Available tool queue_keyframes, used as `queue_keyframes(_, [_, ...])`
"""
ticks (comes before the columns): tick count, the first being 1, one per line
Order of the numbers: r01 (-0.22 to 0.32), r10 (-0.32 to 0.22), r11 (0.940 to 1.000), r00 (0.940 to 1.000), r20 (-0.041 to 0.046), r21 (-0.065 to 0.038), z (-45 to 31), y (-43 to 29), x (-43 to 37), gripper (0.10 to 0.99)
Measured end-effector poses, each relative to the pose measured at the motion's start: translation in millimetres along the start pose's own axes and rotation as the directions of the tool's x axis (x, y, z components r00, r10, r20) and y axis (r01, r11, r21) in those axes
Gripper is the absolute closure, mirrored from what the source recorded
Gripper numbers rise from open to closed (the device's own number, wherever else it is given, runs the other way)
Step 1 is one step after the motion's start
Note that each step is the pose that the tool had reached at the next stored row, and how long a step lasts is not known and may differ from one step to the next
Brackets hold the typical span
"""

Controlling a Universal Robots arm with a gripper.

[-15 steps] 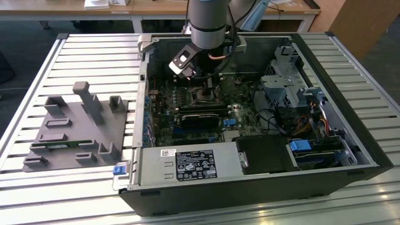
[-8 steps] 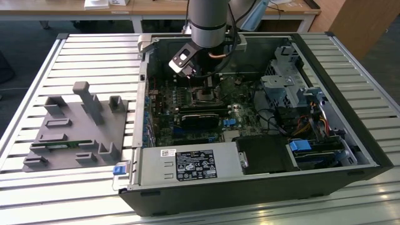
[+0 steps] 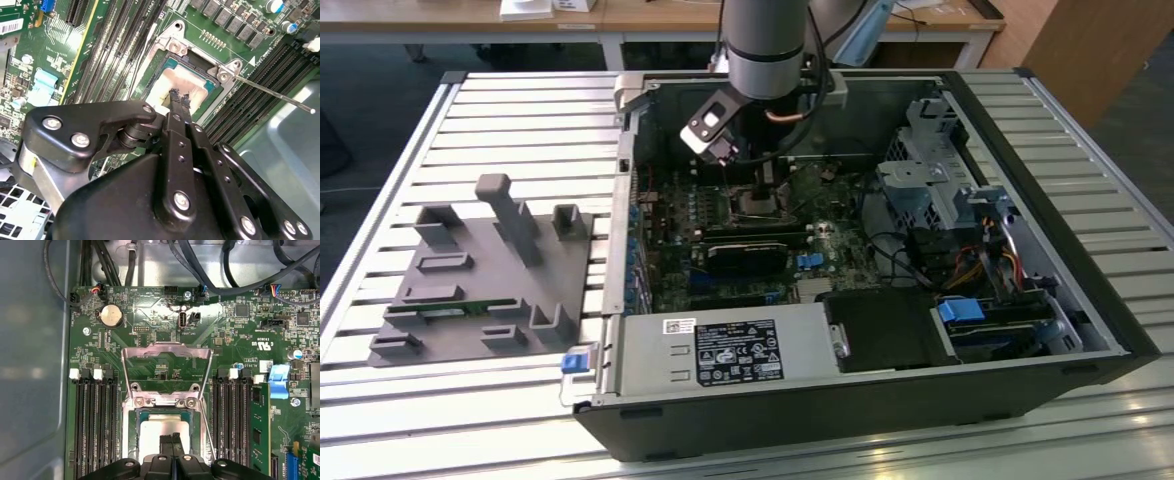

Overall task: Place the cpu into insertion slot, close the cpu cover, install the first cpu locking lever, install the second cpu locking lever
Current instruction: 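Close the cpu cover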

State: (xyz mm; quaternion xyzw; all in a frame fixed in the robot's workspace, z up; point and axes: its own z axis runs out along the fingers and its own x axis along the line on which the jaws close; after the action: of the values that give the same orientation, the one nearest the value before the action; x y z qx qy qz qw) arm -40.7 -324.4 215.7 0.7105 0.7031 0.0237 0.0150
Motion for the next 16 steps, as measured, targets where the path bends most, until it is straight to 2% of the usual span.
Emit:
queue_keyframes(5, [0.0,0.0,1.0,1.0,-0.0032,0.002,-6.3,0.4,0.1,0.98])
queue_keyframes(10, [0.0,0.0,1.0,1.0,-0.0034,0.004,-9.3,0.8,0.1,0.98])
queue_keyframes(16, [-0.001,0.001,0.9999,1.0,-0.0041,0.012,-16.0,1.2,0.2,0.98])
